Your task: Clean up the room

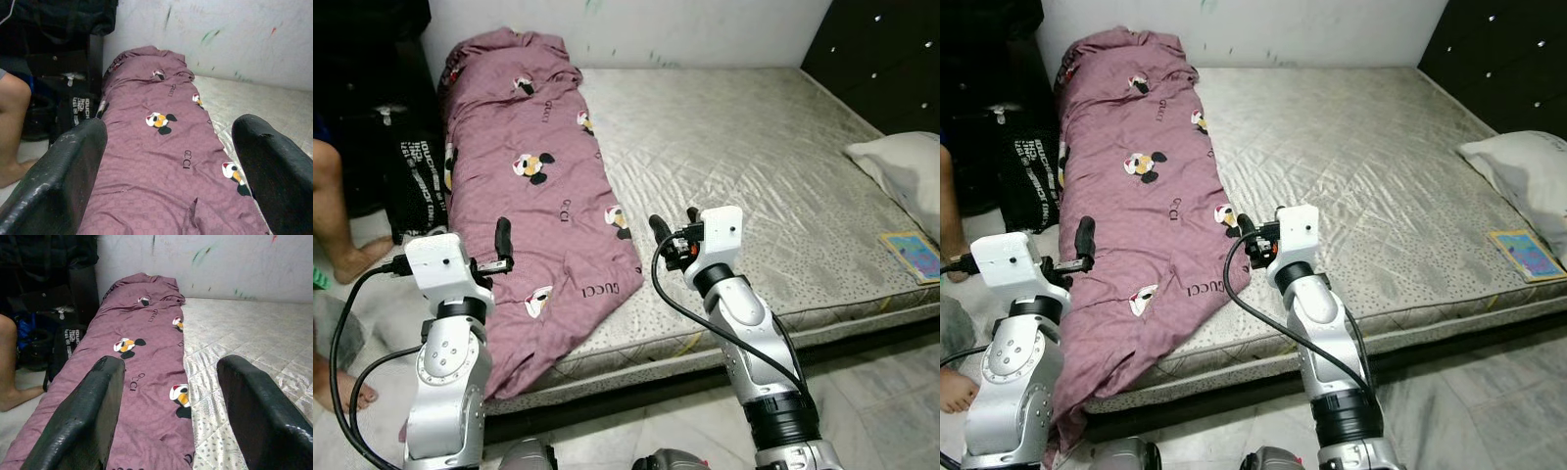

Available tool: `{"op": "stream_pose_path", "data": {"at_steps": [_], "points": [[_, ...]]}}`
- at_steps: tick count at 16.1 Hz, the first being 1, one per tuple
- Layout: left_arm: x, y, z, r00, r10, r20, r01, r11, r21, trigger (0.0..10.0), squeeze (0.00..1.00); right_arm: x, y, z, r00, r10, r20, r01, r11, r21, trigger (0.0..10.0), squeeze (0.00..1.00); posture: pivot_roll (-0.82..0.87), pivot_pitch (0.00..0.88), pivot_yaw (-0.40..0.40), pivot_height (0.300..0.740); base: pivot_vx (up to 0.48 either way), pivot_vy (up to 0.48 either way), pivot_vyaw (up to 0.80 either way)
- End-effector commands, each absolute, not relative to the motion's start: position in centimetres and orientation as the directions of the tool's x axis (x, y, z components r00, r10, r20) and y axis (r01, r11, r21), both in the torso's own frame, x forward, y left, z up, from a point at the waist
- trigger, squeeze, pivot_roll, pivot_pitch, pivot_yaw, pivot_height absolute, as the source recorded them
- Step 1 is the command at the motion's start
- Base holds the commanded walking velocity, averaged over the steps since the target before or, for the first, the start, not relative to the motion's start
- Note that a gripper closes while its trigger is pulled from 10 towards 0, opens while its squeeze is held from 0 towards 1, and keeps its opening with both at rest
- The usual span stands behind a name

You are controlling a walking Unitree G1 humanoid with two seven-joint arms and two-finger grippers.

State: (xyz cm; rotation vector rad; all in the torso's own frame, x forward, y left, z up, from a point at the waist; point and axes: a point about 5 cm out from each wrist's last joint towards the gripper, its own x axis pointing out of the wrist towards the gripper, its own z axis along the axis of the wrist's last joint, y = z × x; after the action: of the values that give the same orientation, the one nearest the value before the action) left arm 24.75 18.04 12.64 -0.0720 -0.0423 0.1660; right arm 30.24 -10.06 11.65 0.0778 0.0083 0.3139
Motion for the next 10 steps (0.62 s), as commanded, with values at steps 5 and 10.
{"op": "stream_pose_path", "data": {"at_steps": [5,10], "points": [[24.47,17.78,12.85,0.987,0.155,0.031,-0.152,0.986,-0.068,10.0,0.00,29.91,-10.45,11.76,0.953,0.304,-0.009,-0.302,0.950,0.086,10.0,0.00,-0.02,0.028,-0.081,0.710,0.000,0.000,0.00],[24.52,17.70,12.88,0.987,0.157,0.027,-0.155,0.986,-0.068,10.0,0.00,29.81,-10.37,11.75,0.949,0.316,-0.020,-0.313,0.945,0.092,10.0,0.00,-0.02,0.029,-0.083,0.652,0.000,0.000,0.00]]}}
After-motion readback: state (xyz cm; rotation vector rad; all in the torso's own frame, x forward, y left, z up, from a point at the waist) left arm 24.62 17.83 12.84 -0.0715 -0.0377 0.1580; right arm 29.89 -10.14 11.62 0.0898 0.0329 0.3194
